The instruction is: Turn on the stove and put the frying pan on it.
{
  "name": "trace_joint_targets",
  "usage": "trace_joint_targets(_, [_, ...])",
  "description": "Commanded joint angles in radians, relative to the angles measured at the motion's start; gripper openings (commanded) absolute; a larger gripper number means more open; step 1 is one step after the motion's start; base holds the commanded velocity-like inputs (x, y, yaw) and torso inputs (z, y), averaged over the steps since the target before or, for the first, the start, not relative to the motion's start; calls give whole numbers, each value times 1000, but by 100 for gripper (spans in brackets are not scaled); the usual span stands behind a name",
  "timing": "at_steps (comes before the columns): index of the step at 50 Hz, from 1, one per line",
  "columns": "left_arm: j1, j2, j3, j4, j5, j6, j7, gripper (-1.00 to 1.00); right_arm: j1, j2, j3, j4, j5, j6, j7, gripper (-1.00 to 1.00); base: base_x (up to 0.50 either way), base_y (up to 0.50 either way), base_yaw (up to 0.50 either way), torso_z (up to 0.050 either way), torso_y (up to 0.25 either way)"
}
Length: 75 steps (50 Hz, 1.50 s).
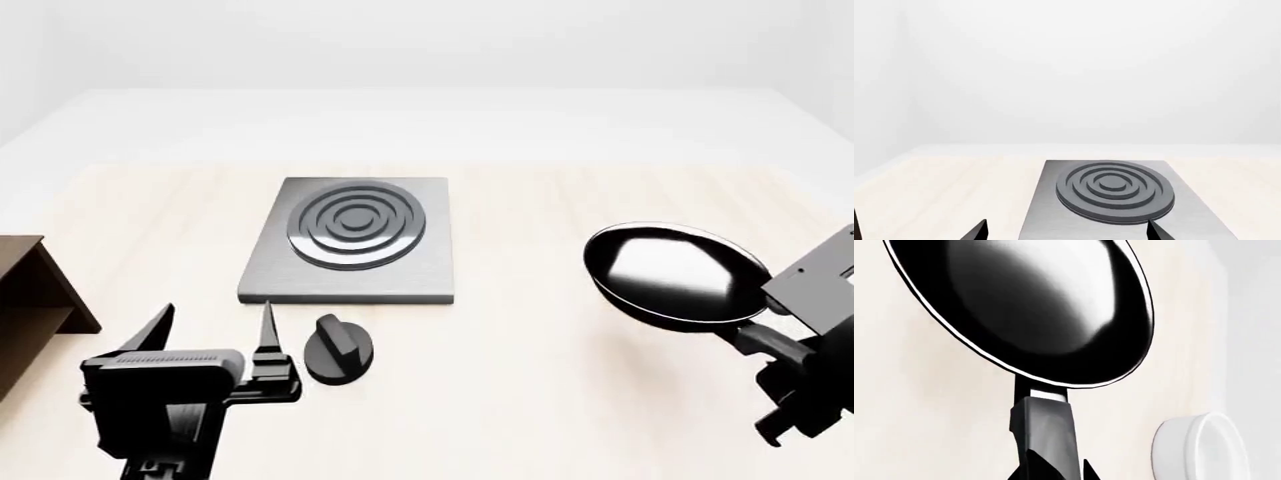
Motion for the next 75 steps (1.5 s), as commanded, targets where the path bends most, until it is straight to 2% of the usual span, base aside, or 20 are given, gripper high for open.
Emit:
trace_joint_targets(1, [1, -4, -4, 2, -10, 0, -2, 100, 212, -42, -24, -3, -136, 25, -38, -100, 0, 0, 0, 0, 10])
trace_joint_targets(23, [10, -5, -4, -17, -20, 27, 2, 100, 378, -218, -84, 129, -235, -64, -57, -100, 0, 0, 0, 0, 1])
trace_joint_targets(30, [9, -6, -2, -28, -22, 31, 3, 100, 449, -311, -121, 215, -284, -129, -69, -100, 0, 0, 0, 0, 2])
trace_joint_targets(41, [12, -9, -10, -38, -30, 40, 2, 100, 472, -420, -151, 339, -326, -221, -65, -100, 0, 0, 0, 0, 2])
trace_joint_targets(54, [11, -7, -9, -38, -42, 49, 3, 100, 537, -545, -150, 458, -354, -250, -39, -100, 0, 0, 0, 0, 2])
trace_joint_targets(75, [15, -16, -26, -51, -133, 85, 68, 100, 522, -691, -159, 597, -376, -375, -16, -100, 0, 0, 0, 0, 1])
